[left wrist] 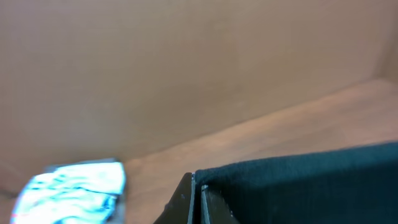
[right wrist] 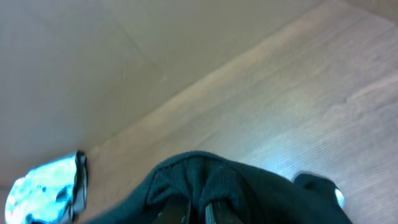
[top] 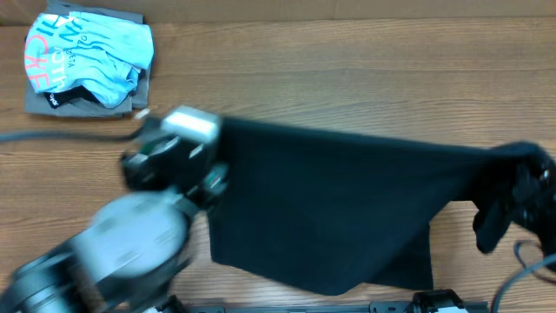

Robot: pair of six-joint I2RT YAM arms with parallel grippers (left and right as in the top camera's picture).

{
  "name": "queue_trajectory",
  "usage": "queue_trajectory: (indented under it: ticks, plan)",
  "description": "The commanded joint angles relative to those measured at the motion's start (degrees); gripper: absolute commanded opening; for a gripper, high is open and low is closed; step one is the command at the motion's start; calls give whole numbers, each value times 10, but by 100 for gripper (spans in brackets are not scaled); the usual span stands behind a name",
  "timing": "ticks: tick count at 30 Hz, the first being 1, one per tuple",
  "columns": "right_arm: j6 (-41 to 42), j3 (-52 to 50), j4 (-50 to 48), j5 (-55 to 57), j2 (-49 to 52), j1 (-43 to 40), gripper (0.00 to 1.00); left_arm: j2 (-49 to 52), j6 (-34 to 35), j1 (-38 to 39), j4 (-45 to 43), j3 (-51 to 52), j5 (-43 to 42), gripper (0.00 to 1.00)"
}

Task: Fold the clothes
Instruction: 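Hold the shirt with both grippers and spread it flat, pulling apart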

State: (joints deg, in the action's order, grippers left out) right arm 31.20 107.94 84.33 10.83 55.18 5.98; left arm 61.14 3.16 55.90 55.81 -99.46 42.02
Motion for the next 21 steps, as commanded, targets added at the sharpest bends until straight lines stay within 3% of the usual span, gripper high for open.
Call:
queue_trajectory:
  ticks: [1,5,12,15,16,17,18,20,21]
  plan:
    - [-6,1,-34,35,68,-4,4,83,-41,-39,-35,-6,79,4]
    - [-6,-10,-68,35,162,-4,4,176,-40,-119,-61,-6,46,4]
    - [-12,-10,-164,37,388,-15,5,363,-38,-293,-132,-6,-110,4]
    - [-24,-10,-232,36,481,-28,20,452,-39,-356,-214,-6,-148,4]
    - [-37,-10,-254,33,510,-32,34,483,-45,-376,-246,-6,-169,6]
    - [-45,-10,-267,32,532,-34,52,509,-47,-390,-269,-6,-185,25]
    - [-45,-10,-284,30,571,-39,100,556,-48,-412,-303,-6,-213,84]
    - [-48,-10,-281,30,596,-41,100,591,-49,-427,-312,-6,-226,98]
    - [-55,-10,-274,30,601,-42,100,602,-49,-432,-307,-6,-226,100]
